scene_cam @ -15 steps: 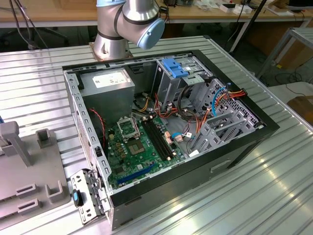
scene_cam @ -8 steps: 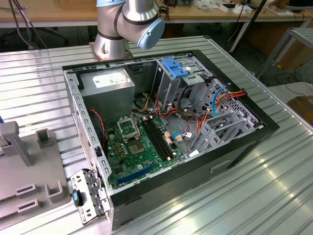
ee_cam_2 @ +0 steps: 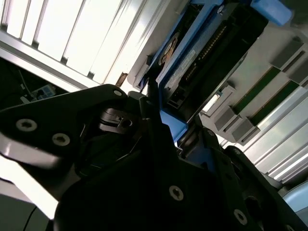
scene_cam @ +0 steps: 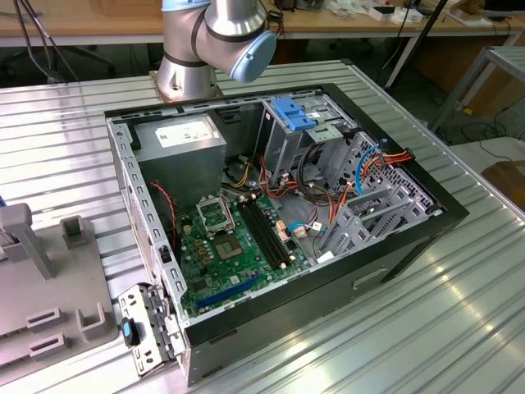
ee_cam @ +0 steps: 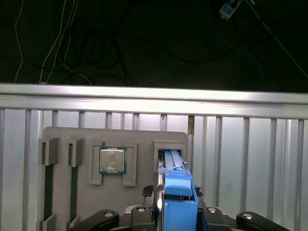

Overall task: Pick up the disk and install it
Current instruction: 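Pick up the disk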

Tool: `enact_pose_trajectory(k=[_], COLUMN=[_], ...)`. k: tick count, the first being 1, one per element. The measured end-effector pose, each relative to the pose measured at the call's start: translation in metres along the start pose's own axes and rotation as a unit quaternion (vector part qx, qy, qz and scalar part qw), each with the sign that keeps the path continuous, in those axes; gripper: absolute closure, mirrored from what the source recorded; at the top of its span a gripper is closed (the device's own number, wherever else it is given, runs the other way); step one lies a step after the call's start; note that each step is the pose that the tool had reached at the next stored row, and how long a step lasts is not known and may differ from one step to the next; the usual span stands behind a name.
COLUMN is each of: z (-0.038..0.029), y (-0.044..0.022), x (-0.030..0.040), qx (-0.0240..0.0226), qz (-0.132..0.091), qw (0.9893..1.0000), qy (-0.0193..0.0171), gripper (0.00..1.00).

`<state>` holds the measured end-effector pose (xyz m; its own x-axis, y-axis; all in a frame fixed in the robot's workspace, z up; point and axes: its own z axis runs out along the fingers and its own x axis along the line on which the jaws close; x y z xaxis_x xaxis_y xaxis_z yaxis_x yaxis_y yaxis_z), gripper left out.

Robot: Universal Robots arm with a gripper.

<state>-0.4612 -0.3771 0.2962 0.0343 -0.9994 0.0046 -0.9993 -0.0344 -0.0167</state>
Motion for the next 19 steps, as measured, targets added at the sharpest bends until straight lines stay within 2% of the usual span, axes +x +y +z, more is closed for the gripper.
enact_pose_trajectory(k=[19], z=[0.0013], y=[0.0001], x=[-0.0007], qx=[0.0007], qz=[0.0], qw=[1.0], qy=[0.0], gripper=[0.63])
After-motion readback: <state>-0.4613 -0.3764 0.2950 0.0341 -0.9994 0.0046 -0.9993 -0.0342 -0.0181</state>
